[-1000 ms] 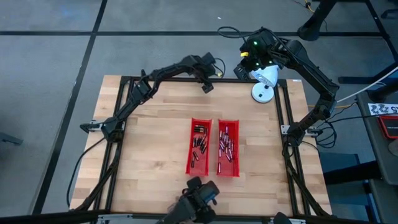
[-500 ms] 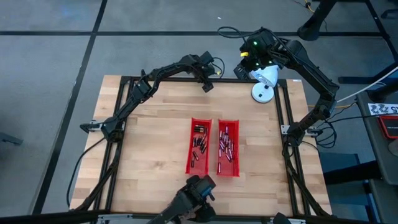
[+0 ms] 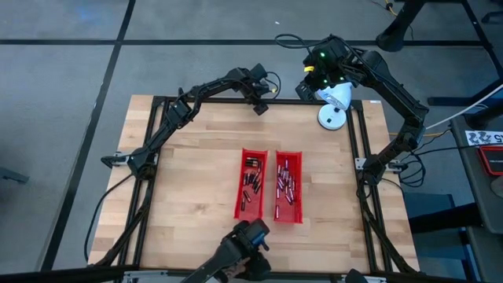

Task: Sort batteries
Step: Put the silver battery into the right red bin

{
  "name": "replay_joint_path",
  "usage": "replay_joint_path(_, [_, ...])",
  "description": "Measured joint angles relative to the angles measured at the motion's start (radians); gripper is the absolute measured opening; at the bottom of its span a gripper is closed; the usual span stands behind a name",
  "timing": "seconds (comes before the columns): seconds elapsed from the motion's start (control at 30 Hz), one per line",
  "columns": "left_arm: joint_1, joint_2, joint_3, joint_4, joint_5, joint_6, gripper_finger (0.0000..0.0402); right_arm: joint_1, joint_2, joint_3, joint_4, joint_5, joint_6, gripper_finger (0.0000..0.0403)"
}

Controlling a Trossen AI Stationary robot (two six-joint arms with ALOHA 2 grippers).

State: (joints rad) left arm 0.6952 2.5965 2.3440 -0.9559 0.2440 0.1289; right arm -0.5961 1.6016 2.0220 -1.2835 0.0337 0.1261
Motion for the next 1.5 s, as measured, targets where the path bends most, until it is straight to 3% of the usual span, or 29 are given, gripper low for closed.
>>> replay_joint_path(0.3, [-0.018, 0.007, 0.001, -0.017, -0.151, 0.028, 0.0141, 0.000, 0.000, 0.000, -0.003, 0.000, 0.000, 0.0005])
replay_joint_path(1.1, [-0.013, 0.010, 0.001, -0.021, -0.124, 0.028, 0.0044, 0.000, 0.000, 0.000, -0.024, 0.000, 0.000, 0.0005])
replay_joint_path(1.5, [-0.017, 0.010, 0.009, -0.066, -0.136, 0.021, 0.0039, 0.001, 0.000, 0.000, -0.028, -0.024, 0.007, 0.0005])
